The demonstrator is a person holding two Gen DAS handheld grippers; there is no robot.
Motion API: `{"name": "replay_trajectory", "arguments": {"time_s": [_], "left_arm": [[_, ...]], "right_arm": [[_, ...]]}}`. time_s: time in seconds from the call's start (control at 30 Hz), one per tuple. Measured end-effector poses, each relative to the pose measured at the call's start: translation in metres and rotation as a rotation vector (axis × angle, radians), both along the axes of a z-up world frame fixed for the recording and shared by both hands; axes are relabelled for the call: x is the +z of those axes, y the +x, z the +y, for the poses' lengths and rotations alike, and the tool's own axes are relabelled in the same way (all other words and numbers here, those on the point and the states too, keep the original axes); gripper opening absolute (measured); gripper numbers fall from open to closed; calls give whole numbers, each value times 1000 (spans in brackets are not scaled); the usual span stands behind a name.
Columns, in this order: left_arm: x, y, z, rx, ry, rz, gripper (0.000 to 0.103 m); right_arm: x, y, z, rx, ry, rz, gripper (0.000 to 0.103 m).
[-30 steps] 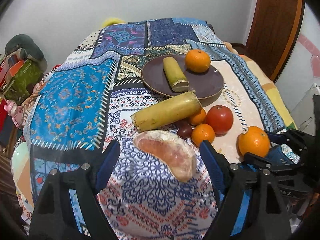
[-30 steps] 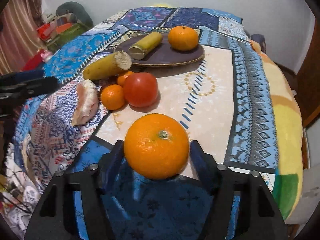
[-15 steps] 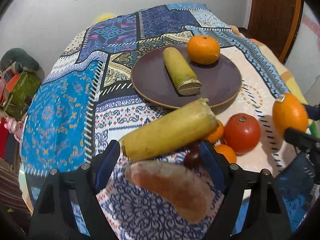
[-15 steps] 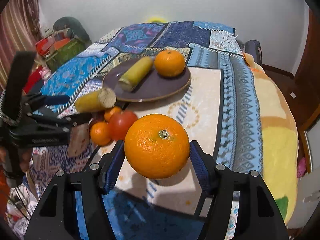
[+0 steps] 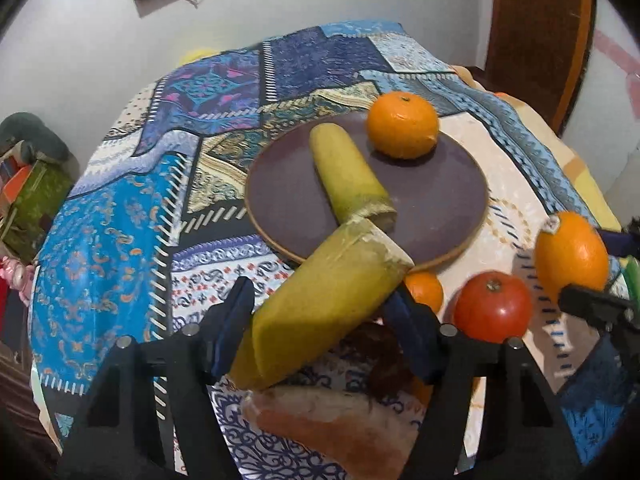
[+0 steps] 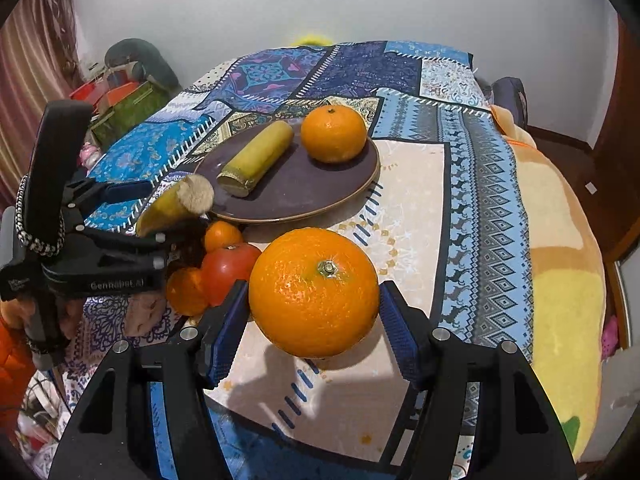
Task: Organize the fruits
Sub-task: 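Grasp the second yellow cylinder with the left tool while the right tool grasps an orange, then carry the cylinder and orange to the brown plate with both tools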
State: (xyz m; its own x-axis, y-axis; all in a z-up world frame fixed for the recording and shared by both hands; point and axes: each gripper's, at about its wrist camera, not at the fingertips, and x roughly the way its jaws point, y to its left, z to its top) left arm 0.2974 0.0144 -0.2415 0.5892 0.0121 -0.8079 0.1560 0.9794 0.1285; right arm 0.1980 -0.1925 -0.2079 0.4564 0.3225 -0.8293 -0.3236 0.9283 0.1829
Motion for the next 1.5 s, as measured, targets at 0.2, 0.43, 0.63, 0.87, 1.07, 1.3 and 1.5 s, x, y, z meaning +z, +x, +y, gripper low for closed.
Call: {"name": "replay_trajectory", "arguments": {"time_s": [0.2, 0.43, 0.63, 0.87, 1.07, 1.3, 1.5], "left_arm": [[9, -4, 0, 2, 17, -56, 53], [30, -12, 22, 60, -30, -103, 43], [46, -23, 43, 96, -92, -114, 39], [68, -37, 51, 107, -140, -153, 39], [92, -44, 48, 93, -163, -204, 39], [101, -34, 38, 57, -187, -205, 39], [89, -12, 30, 44, -216, -152, 39]], "right_arm": [[-5, 2, -1, -2, -6, 13, 62], [1, 3, 1, -5, -12, -4, 62], [13, 4, 3, -8, -15, -40, 62], [31, 11, 6, -14, -10, -88, 62], [46, 17, 9, -17, -11, -136, 62], [55, 30, 15, -19, -14, -176, 62], [46, 45, 23, -15, -22, -174, 62]]}}
